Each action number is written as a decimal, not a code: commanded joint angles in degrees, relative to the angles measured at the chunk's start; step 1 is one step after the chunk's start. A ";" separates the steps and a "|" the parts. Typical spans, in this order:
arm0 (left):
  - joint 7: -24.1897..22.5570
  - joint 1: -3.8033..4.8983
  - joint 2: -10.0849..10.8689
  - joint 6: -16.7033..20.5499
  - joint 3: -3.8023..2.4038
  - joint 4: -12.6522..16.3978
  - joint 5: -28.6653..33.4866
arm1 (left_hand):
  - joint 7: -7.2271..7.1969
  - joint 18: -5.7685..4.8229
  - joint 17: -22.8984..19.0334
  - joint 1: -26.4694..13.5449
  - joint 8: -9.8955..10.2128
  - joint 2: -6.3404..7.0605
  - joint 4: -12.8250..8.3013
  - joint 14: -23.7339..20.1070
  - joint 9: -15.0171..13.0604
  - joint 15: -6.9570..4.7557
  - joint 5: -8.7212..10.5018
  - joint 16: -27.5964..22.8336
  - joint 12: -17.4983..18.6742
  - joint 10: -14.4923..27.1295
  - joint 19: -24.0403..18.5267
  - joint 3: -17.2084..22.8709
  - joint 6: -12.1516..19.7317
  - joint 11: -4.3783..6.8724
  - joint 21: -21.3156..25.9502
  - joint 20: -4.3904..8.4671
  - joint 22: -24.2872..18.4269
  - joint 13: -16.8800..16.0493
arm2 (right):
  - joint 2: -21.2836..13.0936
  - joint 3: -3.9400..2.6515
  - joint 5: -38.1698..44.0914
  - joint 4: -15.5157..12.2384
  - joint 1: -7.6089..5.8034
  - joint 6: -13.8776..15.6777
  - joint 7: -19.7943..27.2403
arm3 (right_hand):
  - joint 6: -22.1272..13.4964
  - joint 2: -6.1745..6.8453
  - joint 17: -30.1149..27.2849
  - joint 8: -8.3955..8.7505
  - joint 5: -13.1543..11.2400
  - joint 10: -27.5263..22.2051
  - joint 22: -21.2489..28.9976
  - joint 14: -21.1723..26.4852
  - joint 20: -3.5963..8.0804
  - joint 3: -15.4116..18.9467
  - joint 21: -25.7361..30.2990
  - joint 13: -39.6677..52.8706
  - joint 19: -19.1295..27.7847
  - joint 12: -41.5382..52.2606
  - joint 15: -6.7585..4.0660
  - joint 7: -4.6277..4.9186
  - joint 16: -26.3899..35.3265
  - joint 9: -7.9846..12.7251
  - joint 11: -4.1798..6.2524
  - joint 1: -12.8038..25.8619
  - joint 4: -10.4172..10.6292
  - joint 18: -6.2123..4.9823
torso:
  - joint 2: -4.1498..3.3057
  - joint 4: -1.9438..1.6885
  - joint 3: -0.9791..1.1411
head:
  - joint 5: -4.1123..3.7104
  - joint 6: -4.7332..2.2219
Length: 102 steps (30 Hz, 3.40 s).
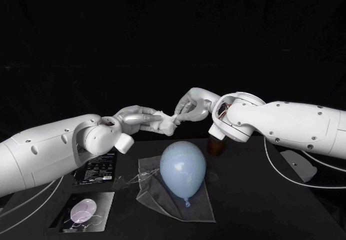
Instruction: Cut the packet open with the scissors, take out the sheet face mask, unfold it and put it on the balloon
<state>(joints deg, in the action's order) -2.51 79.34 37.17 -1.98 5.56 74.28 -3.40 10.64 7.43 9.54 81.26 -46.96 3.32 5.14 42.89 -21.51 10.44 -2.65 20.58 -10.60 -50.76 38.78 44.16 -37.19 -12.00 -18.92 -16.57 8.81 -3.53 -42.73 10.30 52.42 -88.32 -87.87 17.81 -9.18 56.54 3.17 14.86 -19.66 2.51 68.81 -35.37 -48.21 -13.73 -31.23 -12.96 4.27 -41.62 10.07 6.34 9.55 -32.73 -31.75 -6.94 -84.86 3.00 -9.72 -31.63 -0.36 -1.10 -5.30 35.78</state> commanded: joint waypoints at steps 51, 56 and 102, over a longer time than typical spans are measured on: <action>-0.50 0.05 0.46 -11.65 0.07 -0.59 8.54 | 5.73 3.03 -2.84 -7.54 -5.13 0.82 -2.94 12.59 -2.56 -1.19 -0.14 -8.33 1.97 -3.80 11.99 9.08 14.49 -0.33 4.09 1.55 -4.79 -0.11 | -0.62 -0.03 -0.41 0.96 -0.01 -0.33 0.70 | -0.18 -0.61 0.01 -0.17 0.24 -0.42 -0.82 0.44 -0.16 -0.66 -0.53 -0.13 0.94 -0.35 0.48 0.10 -0.06 -0.42 0.19 0.71 -0.90 -0.45 | 0.02 0.04 0.00 | -0.06 0.36; -0.78 0.05 0.41 -12.00 0.10 -0.62 9.08 | 5.56 3.16 -2.81 -8.07 -5.00 0.03 -1.75 13.20 -1.72 -1.33 -0.14 -8.47 2.24 -4.44 13.00 8.72 13.70 -0.19 3.87 1.67 -4.71 -0.10 | -0.58 -0.03 -0.56 0.92 -0.01 -0.47 0.89 | -0.29 -0.57 -0.03 -0.17 0.24 -0.54 -1.06 0.56 -0.20 -0.73 -0.63 -0.16 1.11 -0.41 0.55 0.17 -0.01 -0.50 0.11 0.98 -1.02 -0.44 | 0.00 0.02 -0.01 | -0.11 0.38; -1.94 -0.01 0.82 -10.23 0.18 -0.39 10.11 | 4.22 3.15 -2.47 -9.04 -5.96 -0.67 2.71 17.04 2.10 -2.45 -0.13 -9.39 4.57 -9.91 17.35 6.36 9.92 1.11 6.08 2.59 -5.07 -0.16 | -8.66 0.39 8.08 -3.45 7.44 14.79 18.15 | 2.28 4.11 3.57 8.76 1.63 6.68 -5.91 -28.34 7.13 4.50 -11.16 1.07 -19.76 -0.29 -6.53 -1.35 -6.22 8.01 3.36 3.34 0.75 -0.84 | -0.02 0.03 0.02 | 0.30 0.91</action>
<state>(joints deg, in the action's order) -3.59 79.31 38.04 -12.88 5.80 73.74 5.85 9.22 10.20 7.13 72.35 -52.71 2.15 7.76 59.71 -19.32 7.70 -2.68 11.44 -6.31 -60.33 55.82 50.91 -27.13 -10.95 -13.03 -13.83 3.82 -3.75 -51.17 10.69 54.34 -91.02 -80.75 26.63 3.66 58.36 7.54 17.93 -10.63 3.96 74.69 -40.73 -75.25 -6.90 -27.16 -23.39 5.10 -60.79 9.49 0.21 8.39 -38.16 -23.79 -3.91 -81.43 3.71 -10.14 -31.65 -0.34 -1.10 -4.89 36.77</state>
